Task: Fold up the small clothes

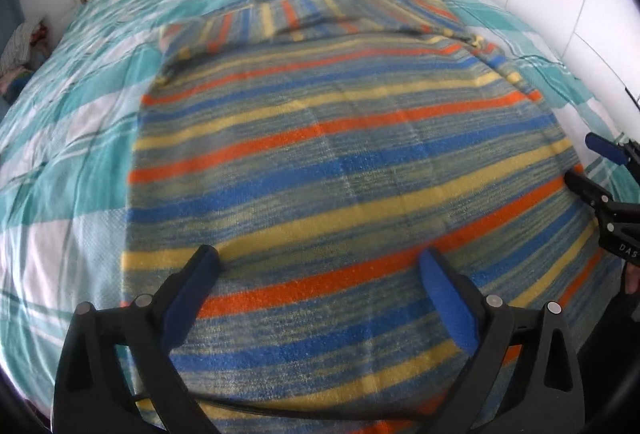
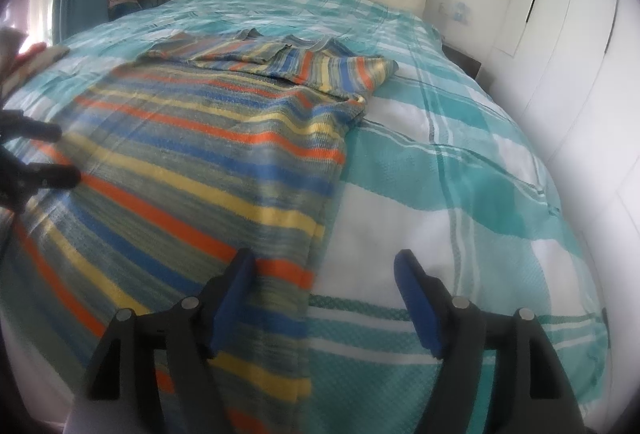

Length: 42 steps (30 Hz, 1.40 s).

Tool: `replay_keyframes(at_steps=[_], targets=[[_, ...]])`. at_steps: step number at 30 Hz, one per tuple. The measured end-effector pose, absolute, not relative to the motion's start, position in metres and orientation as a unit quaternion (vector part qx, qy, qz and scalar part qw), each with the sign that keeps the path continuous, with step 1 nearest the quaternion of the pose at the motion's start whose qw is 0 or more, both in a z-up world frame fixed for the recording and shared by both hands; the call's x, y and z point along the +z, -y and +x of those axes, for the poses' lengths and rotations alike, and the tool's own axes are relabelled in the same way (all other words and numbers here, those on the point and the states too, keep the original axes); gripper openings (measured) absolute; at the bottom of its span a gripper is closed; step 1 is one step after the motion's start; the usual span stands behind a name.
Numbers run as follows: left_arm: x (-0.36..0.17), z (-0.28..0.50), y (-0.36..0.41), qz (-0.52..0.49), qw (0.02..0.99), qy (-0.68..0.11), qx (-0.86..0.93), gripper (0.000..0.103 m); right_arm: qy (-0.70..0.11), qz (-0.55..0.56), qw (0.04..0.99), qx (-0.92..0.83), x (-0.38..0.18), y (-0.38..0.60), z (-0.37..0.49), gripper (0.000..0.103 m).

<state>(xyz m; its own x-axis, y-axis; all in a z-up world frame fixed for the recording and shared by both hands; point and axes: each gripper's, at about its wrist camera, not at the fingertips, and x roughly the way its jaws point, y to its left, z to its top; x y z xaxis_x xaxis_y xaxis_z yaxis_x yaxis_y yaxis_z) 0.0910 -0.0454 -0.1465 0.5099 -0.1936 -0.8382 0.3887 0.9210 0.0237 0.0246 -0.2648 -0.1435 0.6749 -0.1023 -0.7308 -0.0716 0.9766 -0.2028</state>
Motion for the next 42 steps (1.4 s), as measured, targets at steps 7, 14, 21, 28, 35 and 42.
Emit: replay_keyframes(at_steps=[7,14,21,28,35,42], targets=[[-0.1493,0.0882,0.0450,0.105,0.865,-0.462,-0.166,0.103,-0.404,-0.109,0.908,-0.011,-0.1440,0.2652,0.0261,0.076],[-0.1500,0.0897,0.0441,0.103,0.862,-0.467,-0.165,0.103,-0.404,-0.110,0.908,-0.015,-0.1450,0.2655,0.0268,0.080],[-0.1504,0.0901,0.0444,0.104,0.861,-0.470,-0.165,0.103,-0.405,-0.109,0.908,-0.016,-0.1450,0.2657,0.0271,0.080],[-0.1516,0.0916,0.0452,0.105,0.858,-0.474,-0.167,0.103,-0.406,-0.106,0.908,-0.019,-0.1444,0.2689,0.0280,0.083],[-0.1519,0.0917,0.0454,0.105,0.858,-0.475,-0.167,0.103,-0.406,-0.105,0.907,-0.019,-0.1447,0.2696,0.0285,0.085],[-0.1520,0.0919,0.0455,0.105,0.857,-0.475,-0.167,0.103,-0.406,-0.105,0.907,-0.019,-0.1450,0.2697,0.0288,0.085]])
